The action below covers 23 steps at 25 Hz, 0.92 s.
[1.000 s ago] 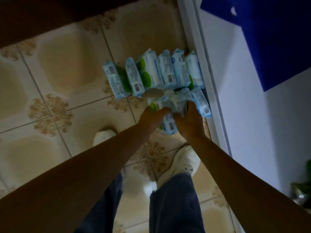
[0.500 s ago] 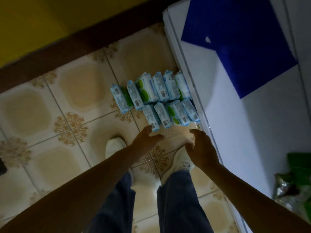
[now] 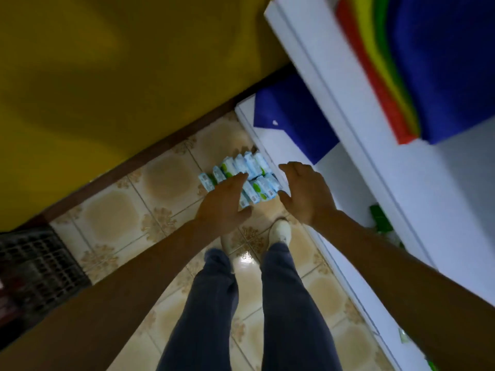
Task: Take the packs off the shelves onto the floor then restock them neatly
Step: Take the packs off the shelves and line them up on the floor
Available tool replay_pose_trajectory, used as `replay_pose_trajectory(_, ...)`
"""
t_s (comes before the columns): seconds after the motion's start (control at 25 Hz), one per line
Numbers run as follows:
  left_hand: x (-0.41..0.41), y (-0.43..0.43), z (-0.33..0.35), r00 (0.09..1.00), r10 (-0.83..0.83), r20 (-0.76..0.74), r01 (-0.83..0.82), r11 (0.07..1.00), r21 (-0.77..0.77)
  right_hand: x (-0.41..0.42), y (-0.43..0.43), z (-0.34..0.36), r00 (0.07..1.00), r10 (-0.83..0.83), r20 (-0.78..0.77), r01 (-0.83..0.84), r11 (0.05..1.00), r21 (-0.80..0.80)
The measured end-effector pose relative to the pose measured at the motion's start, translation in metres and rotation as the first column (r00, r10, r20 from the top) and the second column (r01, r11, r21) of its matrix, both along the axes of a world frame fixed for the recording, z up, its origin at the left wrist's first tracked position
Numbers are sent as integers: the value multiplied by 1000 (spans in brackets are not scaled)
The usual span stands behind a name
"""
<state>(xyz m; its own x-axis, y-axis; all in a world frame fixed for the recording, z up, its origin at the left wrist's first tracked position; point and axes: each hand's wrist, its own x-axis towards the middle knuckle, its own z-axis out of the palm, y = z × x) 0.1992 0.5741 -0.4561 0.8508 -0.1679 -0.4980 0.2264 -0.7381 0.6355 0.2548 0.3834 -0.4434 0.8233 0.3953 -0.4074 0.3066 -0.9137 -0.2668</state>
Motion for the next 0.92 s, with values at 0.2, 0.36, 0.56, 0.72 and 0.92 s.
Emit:
replay_pose_trajectory(0.2, 13, -23, 115, 947, -44, 317, 104, 979, -174, -35, 7, 134, 976, -86, 198, 79, 996, 46)
replay_pose_trajectory(0.36, 35, -61, 195, 768, -202, 607, 314, 946, -81, -61, -36, 218, 855, -200, 479, 207, 978, 39)
replay_pose_trajectory(0.56, 24, -123, 304, 422, -272, 865, 463, 885, 52, -102, -97, 318, 593, -329, 735, 388, 916, 97)
replay_pose_trajectory(0.72, -20, -173, 384, 167, -267, 949, 506, 850, 150, -157, -155, 393, 393, -361, 846, 480, 865, 146)
replay_pose_trajectory(0.92, -119, -223, 454, 4, -209, 978, 539, 824, 174, -275, -213, 464, 173, -360, 917, 523, 822, 224)
